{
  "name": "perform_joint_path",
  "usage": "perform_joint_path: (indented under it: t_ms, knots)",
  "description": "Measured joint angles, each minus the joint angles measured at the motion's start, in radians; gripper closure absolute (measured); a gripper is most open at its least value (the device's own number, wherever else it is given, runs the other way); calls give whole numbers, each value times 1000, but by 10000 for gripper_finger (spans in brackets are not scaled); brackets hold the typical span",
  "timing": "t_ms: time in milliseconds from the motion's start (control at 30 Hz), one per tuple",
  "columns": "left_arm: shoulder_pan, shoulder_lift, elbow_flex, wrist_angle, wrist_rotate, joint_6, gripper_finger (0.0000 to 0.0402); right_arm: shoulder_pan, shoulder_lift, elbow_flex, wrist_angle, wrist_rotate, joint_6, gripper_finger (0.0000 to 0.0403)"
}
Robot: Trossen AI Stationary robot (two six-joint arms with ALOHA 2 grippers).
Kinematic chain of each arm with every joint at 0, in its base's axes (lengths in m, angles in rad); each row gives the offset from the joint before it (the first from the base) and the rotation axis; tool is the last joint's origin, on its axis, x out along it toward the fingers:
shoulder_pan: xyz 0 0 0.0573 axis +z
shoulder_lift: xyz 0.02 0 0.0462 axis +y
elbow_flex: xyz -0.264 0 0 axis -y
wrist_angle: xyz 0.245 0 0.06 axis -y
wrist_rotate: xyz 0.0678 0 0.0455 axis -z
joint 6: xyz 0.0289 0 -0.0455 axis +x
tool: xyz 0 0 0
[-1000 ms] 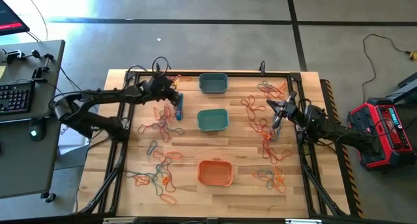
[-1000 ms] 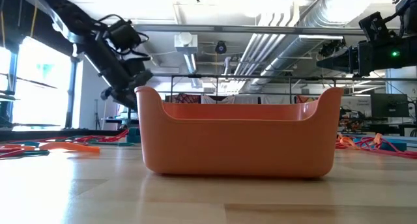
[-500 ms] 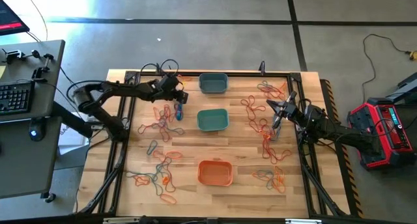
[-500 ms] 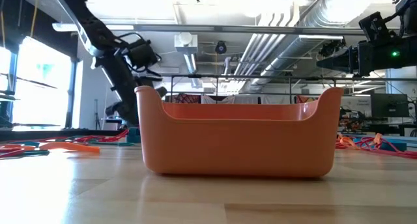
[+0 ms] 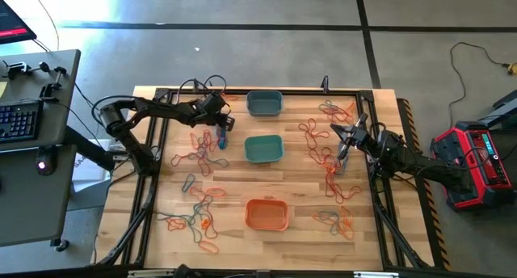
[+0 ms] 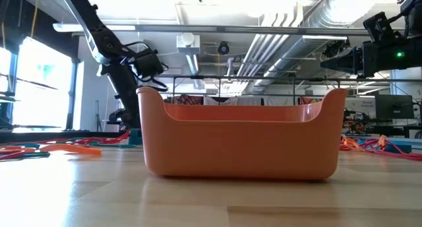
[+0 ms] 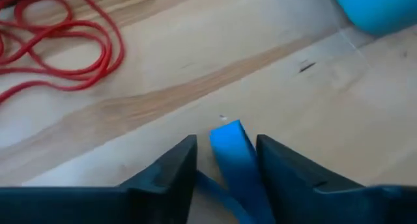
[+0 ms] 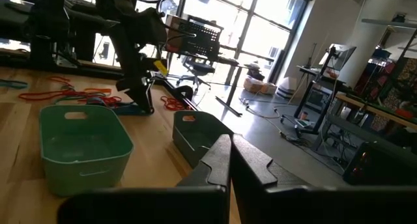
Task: Sort rubber bands into baskets
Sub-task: Put the blue rubber band into the blue bin
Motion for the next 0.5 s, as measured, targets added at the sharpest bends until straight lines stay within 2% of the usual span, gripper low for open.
perform_joint_path:
  t_ms: [200,333,500]
  knots:
    - [0,1,0,17,9,175,338,0,0,0,0,0,0,403]
    - [6,1,0,16,40,209,383,0,0,0,0,0,0,403]
    - [-15,-21,-2,19,42,209,398,0,0,0,0,0,0,403]
